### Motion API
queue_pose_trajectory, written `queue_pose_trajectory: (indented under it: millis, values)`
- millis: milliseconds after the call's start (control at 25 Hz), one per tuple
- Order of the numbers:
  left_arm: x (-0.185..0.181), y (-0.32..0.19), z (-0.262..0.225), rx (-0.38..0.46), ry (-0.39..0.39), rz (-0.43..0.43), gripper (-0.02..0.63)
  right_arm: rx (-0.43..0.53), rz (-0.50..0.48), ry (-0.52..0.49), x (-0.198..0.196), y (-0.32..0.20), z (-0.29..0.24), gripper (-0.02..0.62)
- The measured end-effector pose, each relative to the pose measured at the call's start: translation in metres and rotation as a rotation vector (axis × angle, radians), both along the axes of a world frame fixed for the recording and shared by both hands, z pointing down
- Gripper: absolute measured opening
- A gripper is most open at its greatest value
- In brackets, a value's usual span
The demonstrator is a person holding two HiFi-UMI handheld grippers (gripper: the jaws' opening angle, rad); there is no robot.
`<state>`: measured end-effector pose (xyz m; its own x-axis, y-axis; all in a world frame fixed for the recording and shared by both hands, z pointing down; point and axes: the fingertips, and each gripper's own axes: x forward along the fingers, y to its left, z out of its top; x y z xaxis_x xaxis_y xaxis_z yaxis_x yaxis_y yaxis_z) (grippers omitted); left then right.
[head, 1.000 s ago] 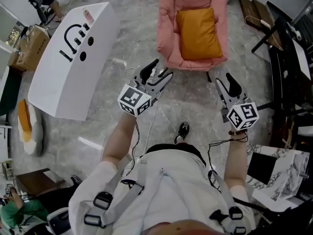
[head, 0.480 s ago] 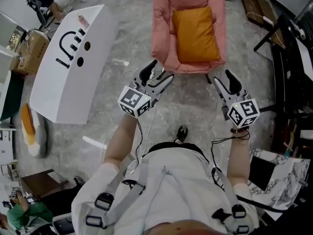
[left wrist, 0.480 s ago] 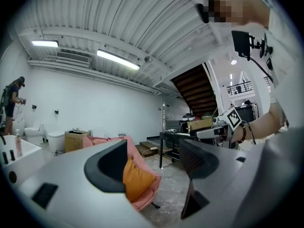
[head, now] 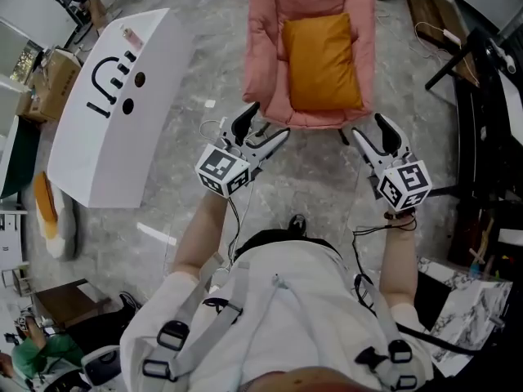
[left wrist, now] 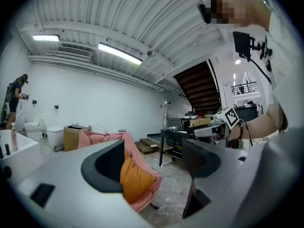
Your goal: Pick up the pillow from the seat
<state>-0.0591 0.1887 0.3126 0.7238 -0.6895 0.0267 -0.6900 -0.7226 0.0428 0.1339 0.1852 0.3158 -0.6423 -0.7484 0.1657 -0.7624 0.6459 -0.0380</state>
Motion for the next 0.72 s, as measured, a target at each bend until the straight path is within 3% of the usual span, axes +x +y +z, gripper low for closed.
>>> queue_pose_trajectory:
  millis: [240, 720]
  values:
    - [0.014, -0.013, 0.004, -0.019, 0.028, -0.015, 0.367, -0.041, -0.02, -0.029, 0.009, -0.02, 0.011, 0.302]
    - [0.014, -0.028, 0.001, -0.011, 0.038, -0.006, 0.419, -0.052, -0.038, 0.028, 0.006, -0.039, 0.021, 0.396]
